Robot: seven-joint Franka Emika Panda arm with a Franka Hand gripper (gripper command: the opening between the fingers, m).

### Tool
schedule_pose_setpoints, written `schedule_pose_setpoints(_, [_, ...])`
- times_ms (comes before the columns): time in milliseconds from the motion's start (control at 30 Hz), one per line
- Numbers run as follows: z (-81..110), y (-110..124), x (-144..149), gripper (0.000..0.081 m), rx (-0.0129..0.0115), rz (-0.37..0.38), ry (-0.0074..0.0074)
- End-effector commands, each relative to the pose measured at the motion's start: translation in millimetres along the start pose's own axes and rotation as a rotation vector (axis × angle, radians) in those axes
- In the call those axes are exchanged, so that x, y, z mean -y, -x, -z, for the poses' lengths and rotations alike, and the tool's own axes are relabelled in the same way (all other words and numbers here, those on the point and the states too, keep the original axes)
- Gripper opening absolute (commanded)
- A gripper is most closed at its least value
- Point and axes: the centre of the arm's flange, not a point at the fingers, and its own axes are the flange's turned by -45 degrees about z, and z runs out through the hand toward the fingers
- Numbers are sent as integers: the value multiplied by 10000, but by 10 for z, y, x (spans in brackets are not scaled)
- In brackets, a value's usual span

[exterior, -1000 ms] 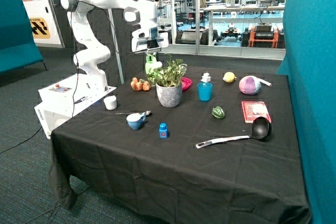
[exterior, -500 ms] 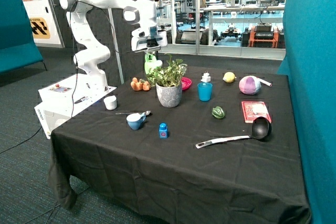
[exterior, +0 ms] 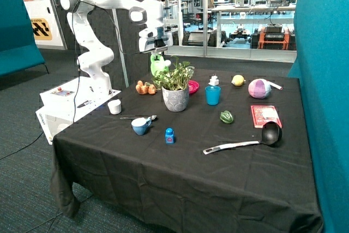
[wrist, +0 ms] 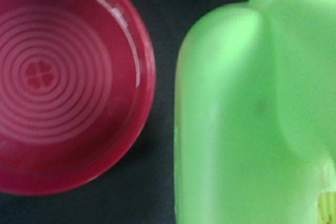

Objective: Water the pot plant and put the can on the plate

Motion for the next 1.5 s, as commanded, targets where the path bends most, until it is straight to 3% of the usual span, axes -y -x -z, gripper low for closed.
schedule_pose_setpoints(0, [29,149,262,0,-6,1471,-22])
schedule_pose_setpoints(133, [54,167,344,0,-7,2032,-22])
schedule_pose_setpoints(300, [100,201,572,0,-9,3665,-21])
schedule_pose_setpoints(500, [100,216,748,0,-10,5106,-20])
schedule_pose_setpoints(967, [-32,150,867,0,-12,6529,-20])
schedule_pose_setpoints(1133, [-108,103,893,0,-13,7378,-19])
schedule_pose_setpoints(1300, [-195,-100,919,0,-13,7948,-19])
schedule_pose_setpoints(1467, [-257,-285,966,0,-13,7978,-19])
